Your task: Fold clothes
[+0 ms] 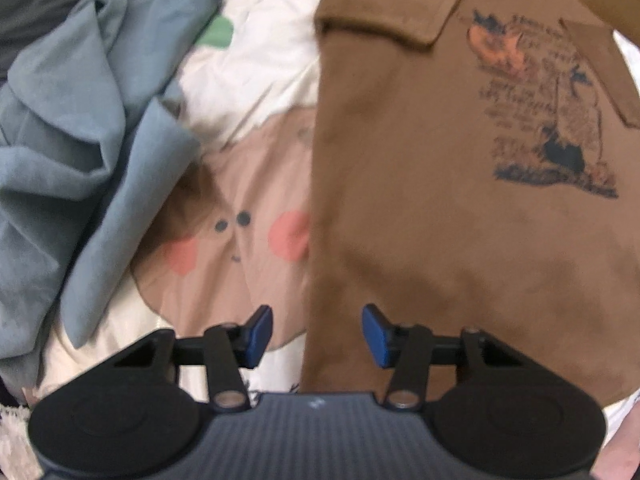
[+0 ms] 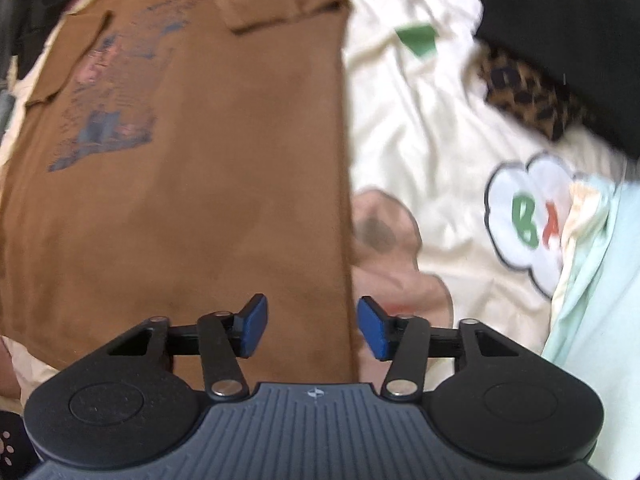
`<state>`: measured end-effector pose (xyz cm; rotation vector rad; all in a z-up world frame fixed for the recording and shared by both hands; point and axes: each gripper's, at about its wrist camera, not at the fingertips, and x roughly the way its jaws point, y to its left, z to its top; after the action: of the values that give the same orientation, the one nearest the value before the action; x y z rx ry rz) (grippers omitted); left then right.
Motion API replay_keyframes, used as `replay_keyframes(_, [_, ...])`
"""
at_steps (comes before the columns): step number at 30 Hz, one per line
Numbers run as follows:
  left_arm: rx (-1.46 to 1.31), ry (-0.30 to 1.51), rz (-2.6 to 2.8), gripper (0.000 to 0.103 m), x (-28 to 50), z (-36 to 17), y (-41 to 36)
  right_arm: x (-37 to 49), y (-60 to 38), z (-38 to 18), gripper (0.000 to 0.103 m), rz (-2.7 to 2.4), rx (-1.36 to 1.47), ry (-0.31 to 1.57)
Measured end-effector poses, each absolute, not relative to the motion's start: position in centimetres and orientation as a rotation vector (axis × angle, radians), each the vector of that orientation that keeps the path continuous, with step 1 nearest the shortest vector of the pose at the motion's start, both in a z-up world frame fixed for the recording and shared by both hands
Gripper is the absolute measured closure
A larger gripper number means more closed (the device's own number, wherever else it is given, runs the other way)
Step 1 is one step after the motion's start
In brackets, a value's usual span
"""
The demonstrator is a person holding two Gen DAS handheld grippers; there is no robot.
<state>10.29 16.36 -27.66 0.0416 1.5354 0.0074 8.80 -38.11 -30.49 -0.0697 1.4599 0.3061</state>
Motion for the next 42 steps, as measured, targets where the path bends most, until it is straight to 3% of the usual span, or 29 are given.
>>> replay_keyframes(2, [0.02, 1.568, 0.016, 0.068, 10.1, -28.6, 16.8, 8.6, -38.7, -31.5, 0.053, 0.297, -0.061, 1.49])
replay_keyframes(5, [0.003, 1.602, 0.032, 0.07, 9.8, -29.9, 17.2, 8.1, -39.4, -32.4, 0.053, 0.273, -0.069, 1.52])
replay_keyframes(8, [-0.003, 1.631, 0.03, 0.07, 9.5, -30.7, 17.2, 7.8, -40.0, -32.9, 0.054, 0.262, -0.07, 1.545])
replay_keyframes(11, [0.007, 1.648, 0.03, 0.07, 9.3, -31.2, 17.1, 7.6, -40.5, -33.1, 0.07, 0.257, -0.062, 1.565])
replay_keyframes(25, [0.064, 1.677, -0.001, 0.064, 8.8, -32.5, 16.0, 6.5, -39.6, -34.8, 0.068, 0.197, -0.096, 1.604])
replay_keyframes(27, [0.085, 1.675, 0.005, 0.075, 8.8, -32.5, 15.8, 6.1, -39.5, -34.8, 0.071, 0.22, -0.109, 1.603])
replay_keyframes(30, [0.104, 1.685, 0.012, 0.092, 8.7, -31.9, 15.5, 5.8, -39.6, -34.8, 0.098, 0.231, -0.111, 1.626])
replay_keyframes(35, [0.075, 1.679, 0.02, 0.101, 8.8, -30.1, 15.7, 5.6, -40.0, -33.2, 0.102, 0.202, -0.111, 1.615])
replay_keyframes(42, [0.06, 1.669, 0.031, 0.101, 8.1, -28.8, 15.9, 5.0, -41.2, -32.1, 0.103, 0.174, -0.103, 1.604])
